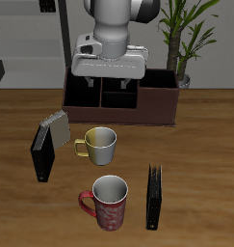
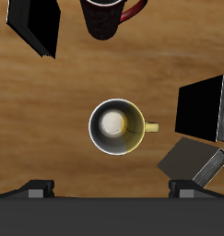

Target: Place the left black book into the back desk caddy's left compartment and place the yellow book into the back desk caddy's right compartment and place the right black book into the back desk caddy's right compartment

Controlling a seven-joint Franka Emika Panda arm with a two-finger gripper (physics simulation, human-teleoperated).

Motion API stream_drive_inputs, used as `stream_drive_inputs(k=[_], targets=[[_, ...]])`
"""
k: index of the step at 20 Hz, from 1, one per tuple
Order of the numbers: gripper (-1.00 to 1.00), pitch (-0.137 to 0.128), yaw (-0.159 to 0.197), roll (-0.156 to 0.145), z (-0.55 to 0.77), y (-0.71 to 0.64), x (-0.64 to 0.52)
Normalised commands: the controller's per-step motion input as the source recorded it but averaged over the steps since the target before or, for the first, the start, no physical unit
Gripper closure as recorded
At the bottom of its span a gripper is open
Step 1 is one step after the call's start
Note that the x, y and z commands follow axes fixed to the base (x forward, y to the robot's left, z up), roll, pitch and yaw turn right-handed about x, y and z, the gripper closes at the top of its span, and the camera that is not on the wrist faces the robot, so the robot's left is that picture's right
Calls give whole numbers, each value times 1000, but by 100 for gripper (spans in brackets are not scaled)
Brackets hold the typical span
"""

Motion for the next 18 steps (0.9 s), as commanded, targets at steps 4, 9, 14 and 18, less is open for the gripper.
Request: stream_drive_inputs(k=[4, 9, 14, 18], targets=[[-100, -4, -10, -28, 138, -362, 295], [-100, 11, -10, -8, 117, -441, 353], [-100, 6, -10, -88, 42, -479, 355], [-100, 1, 35, -42, -50, -251, 211]])
